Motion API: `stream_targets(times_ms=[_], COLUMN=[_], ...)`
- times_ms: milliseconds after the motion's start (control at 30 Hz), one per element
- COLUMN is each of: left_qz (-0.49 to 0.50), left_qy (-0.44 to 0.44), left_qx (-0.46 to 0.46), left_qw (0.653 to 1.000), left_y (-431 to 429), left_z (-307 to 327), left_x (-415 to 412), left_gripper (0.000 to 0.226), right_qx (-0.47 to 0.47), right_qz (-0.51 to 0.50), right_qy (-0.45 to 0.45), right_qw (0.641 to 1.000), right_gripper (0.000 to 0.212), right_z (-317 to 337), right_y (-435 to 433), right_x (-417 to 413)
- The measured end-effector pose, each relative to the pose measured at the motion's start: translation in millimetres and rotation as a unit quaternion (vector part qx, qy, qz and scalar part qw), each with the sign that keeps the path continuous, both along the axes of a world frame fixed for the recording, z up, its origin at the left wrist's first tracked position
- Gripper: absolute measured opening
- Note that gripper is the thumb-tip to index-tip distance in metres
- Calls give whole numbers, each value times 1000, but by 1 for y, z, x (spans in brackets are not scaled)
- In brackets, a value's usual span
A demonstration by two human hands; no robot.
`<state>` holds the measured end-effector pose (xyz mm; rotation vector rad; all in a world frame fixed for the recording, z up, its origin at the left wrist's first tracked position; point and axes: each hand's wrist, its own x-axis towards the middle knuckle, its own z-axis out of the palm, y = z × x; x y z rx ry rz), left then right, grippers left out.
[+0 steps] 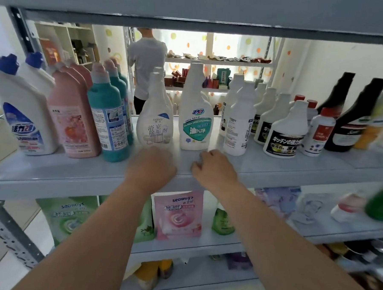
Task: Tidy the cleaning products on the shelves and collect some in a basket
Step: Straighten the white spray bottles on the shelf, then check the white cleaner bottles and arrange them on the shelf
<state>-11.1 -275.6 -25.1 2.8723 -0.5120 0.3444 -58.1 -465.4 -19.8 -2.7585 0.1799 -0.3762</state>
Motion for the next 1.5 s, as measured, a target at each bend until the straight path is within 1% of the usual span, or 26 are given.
stream_targets(times_ms=[33, 133, 300, 367, 433, 500, 567, 633, 700, 767, 867, 933, 1000, 1100, 1200, 1267, 1300, 1333, 1367, 1400, 1433, 1467, 1500], left_qz=[-1, -6, 5, 29, 44, 25, -17, -45, -36, -7, 36, 57, 64, 69, 60, 54, 46, 35, 23, 9, -6, -19, -32], left_qy=[1, -8, 2, 16, 17, 3, -5, 16, 51, 57, 50, 57, 53, 25, 18, 31, 41, 54, 71, 92, 115, 135, 154], left_qx=[2, 15, 17, 7, -23, -47, -65, -109, -192, -280, -370, -430, -452, -452, -450, -454, -463, -473, -485, -500, -521, -546, -575], left_qw=[1000, 1000, 1000, 999, 999, 999, 998, 993, 980, 958, 927, 899, 888, 889, 891, 889, 884, 879, 872, 861, 846, 827, 803], left_y=[-1, -2, -4, -9, -21, -43, -72, -108, -144, -174, -209, -227, -240, -245, -244, -242, -239, -235, -229, -223, -217, -211, -205], left_z=[0, 1, 3, 3, 4, 3, 1, 1, 4, 10, 19, 23, 22, 17, 18, 21, 22, 23, 24, 26, 26, 26, 23], left_x=[0, -1, -4, -6, -13, -25, -36, -42, -43, -38, -26, -19, -12, -7, -12, -25, -35, -47, -61, -76, -93, -111, -128], left_gripper=[47, 47, 46, 45, 40, 34, 34, 43, 57, 69, 83, 85, 81, 72, 70, 72, 71, 69, 66, 62, 58, 54, 49], right_qx=[-18, -11, -29, -42, -63, -88, -108, -103, -94, -93, -82, -77, -74, -62, -51, -17, 23, 82, 161, 252, 334, 395, 432], right_qz=[22, 70, 100, 109, 134, 175, 203, 229, 245, 243, 227, 224, 228, 241, 244, 247, 247, 245, 241, 241, 250, 264, 278], right_qy=[-11, -41, -39, -43, -48, -41, -43, -71, -104, -135, -162, -174, -183, -183, -164, -134, -110, -88, -73, -64, -60, -58, -54], right_qw=[1000, 997, 994, 992, 988, 980, 972, 966, 959, 956, 957, 956, 953, 951, 955, 960, 962, 962, 954, 935, 907, 878, 856], right_gripper=[45, 40, 30, 26, 24, 24, 25, 24, 22, 22, 23, 21, 20, 24, 24, 22, 24, 26, 28, 30, 32, 34, 37], right_z=[-3, -6, 1, 7, 14, 21, 25, 21, 12, 5, 3, 0, -3, -10, -14, -13, -11, -8, -5, -2, 1, 3, 3], right_y=[-5, -31, -98, -126, -151, -172, -186, -195, -197, -197, -199, -200, -201, -204, -208, -212, -215, -217, -218, -218, -215, -212, -207], right_x=[-11, -36, -54, -55, -52, -46, -39, -35, -33, -32, -28, -26, -23, -18, -17, -21, -25, -30, -37, -47, -57, -69, -81])
